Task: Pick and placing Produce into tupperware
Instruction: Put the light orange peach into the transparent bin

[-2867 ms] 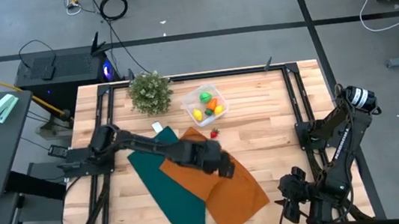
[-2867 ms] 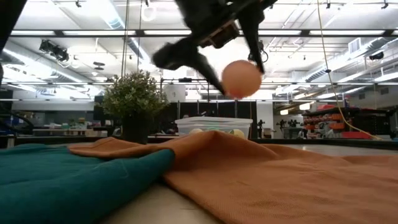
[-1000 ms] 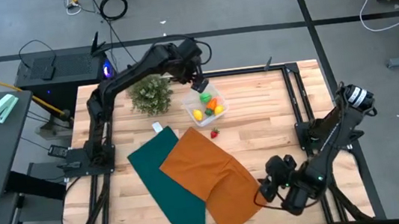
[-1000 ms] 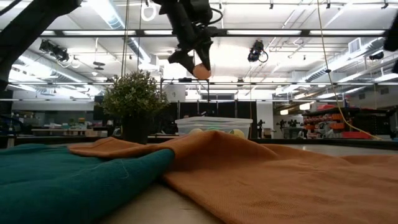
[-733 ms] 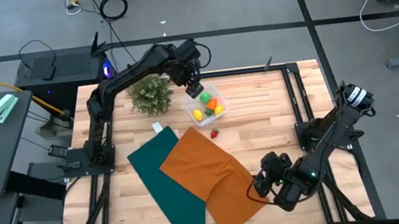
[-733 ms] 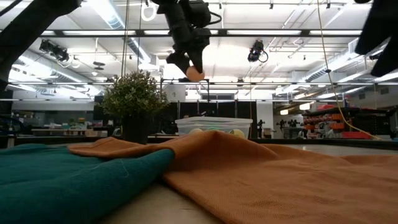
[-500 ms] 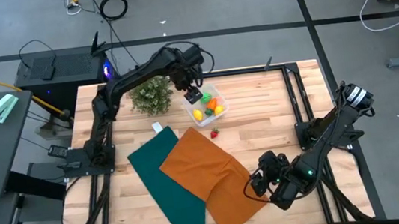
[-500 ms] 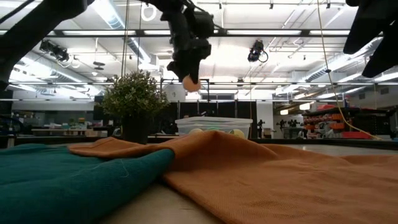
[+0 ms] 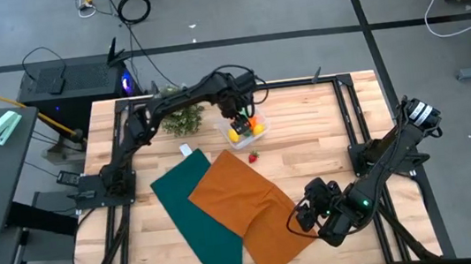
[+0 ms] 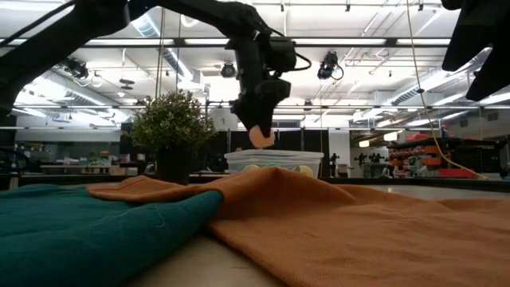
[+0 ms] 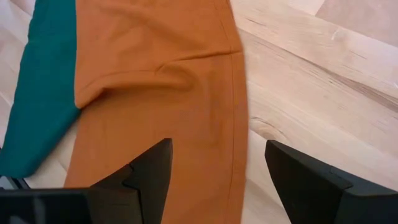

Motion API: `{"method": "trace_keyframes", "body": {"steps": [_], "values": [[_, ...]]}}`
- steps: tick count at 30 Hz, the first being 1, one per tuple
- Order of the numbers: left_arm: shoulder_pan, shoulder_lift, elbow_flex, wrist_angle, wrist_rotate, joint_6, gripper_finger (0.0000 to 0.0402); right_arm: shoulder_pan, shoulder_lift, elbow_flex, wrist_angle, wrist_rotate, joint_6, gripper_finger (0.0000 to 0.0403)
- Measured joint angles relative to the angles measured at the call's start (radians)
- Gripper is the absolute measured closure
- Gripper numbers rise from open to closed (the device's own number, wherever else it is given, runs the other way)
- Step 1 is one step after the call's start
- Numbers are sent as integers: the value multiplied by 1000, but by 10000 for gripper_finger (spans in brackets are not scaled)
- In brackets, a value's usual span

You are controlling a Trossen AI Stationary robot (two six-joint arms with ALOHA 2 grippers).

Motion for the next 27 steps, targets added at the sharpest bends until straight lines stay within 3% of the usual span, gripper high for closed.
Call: {"method": "trace_keyframes", "body": {"steps": [17,27], "values": [[-4,91,0,37,-131,53,147,0,0,0,0,1,1,179],[-12,94,0,67,-143,60,149,0,0,0,0,1,11,179]]}}
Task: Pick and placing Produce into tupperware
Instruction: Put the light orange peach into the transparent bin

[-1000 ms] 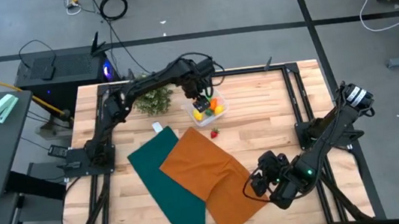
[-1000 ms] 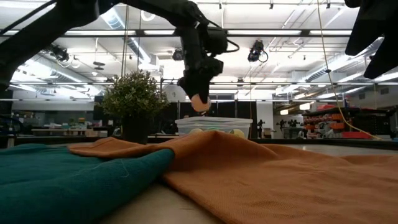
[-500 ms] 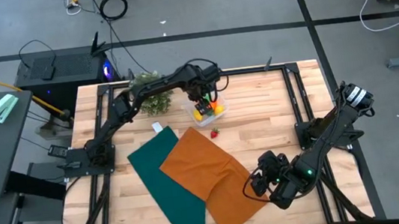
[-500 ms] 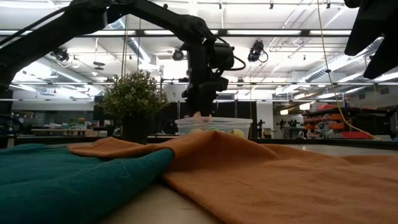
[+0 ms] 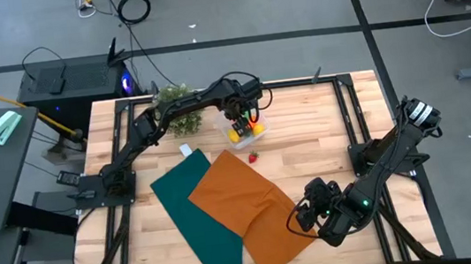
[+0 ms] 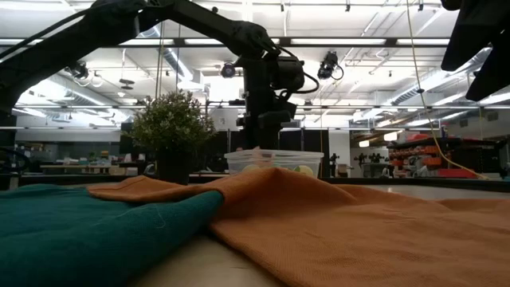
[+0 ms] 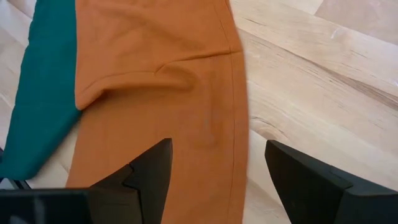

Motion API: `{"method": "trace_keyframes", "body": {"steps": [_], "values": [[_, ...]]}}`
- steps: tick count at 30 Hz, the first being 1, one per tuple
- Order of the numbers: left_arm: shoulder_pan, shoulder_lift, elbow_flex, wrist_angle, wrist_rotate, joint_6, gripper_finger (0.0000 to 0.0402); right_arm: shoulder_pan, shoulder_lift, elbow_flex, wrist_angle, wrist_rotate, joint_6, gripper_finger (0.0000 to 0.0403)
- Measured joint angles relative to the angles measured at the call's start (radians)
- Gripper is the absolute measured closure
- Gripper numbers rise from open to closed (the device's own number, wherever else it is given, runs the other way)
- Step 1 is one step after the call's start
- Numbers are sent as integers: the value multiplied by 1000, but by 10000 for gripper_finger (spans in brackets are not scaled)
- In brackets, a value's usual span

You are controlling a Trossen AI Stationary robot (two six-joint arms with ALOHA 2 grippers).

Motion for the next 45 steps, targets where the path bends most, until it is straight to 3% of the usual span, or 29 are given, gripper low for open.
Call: {"method": "trace_keyframes", "body": {"steps": [30,45], "values": [[-13,36,0,6,27,-9,153,0,0,0,1,3,19,179],[-19,67,0,6,27,-9,136,0,0,0,14,4,26,179]]}}
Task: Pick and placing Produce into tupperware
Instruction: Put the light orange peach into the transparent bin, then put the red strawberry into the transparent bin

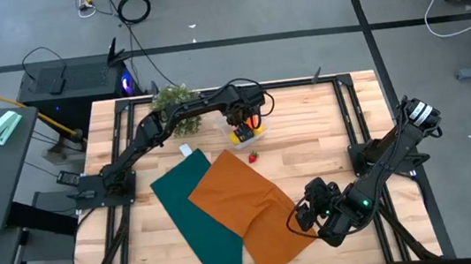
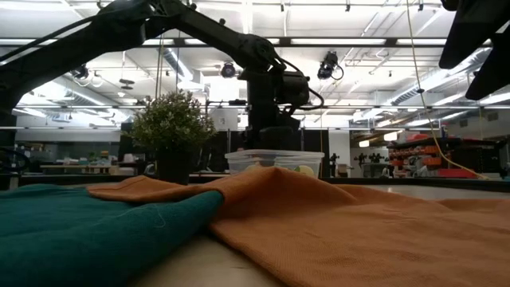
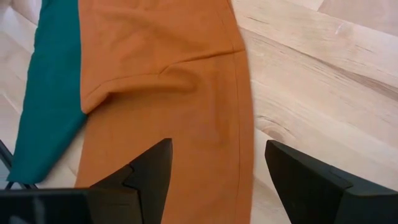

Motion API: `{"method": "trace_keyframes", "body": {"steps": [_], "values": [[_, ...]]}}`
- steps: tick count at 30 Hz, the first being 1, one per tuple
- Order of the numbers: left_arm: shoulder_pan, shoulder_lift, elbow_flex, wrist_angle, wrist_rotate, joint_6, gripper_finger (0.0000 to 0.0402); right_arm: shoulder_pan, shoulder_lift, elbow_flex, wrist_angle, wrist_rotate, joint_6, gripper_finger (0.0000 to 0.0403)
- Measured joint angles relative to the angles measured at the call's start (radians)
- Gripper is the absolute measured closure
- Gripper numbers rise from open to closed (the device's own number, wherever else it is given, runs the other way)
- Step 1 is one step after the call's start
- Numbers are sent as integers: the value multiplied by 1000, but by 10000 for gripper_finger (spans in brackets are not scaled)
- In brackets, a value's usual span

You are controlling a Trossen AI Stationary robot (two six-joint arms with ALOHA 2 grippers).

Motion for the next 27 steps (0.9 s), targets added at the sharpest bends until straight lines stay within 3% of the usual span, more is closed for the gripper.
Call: {"method": "trace_keyframes", "body": {"steps": [11,21,27], "values": [[-1,-8,0,-19,0,-2,78,0,0,0,0,3,-2,179],[1,-149,0,-24,-10,-5,84,0,0,0,0,3,-9,179],[-27,-259,0,-40,-14,-194,87,17,0,0,-2,2,-7,179]]}}
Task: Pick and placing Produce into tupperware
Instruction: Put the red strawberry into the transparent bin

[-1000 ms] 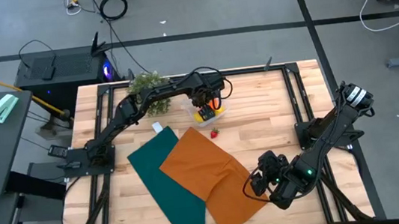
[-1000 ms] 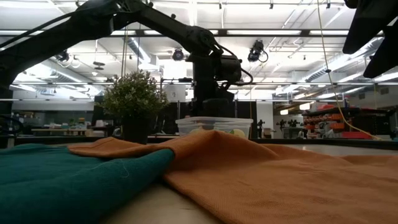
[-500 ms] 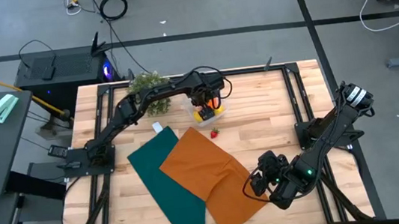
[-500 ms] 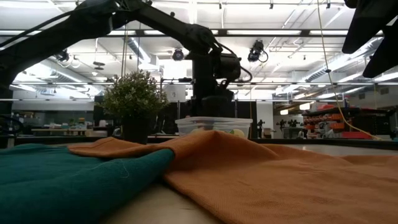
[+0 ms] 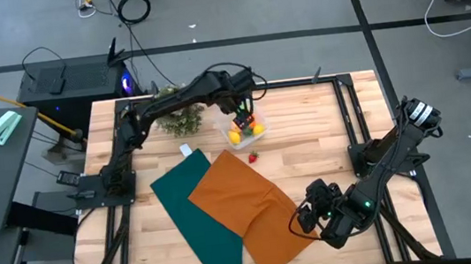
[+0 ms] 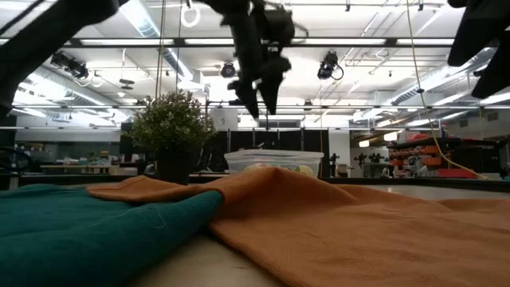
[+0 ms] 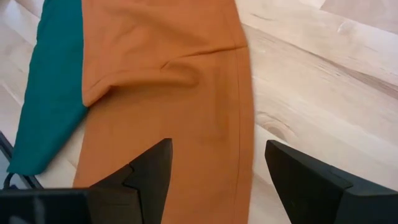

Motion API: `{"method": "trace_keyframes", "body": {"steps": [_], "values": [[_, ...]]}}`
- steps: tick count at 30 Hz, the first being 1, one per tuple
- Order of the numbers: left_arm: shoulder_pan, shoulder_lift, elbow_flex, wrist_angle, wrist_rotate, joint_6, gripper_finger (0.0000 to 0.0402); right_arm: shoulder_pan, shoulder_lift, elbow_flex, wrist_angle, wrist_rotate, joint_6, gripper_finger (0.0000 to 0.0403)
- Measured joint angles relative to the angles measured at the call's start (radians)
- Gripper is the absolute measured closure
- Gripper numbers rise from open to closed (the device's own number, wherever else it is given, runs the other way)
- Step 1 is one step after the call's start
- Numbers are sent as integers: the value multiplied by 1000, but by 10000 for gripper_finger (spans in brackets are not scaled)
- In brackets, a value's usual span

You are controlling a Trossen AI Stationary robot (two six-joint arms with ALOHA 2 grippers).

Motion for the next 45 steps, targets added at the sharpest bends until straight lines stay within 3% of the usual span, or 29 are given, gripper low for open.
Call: {"method": "trace_keyframes", "body": {"steps": [10,23,37,45], "values": [[-199,-33,1,2,0,-196,115,77,0,0,-34,-29,85,179],[-378,-10,-2,61,-162,-493,127,233,0,0,-74,-33,167,179],[-476,123,0,105,-282,-890,127,410,0,0,-101,1,219,179],[-496,220,-1,100,-418,-1069,139,463,0,0,-107,5,220,179]]}}
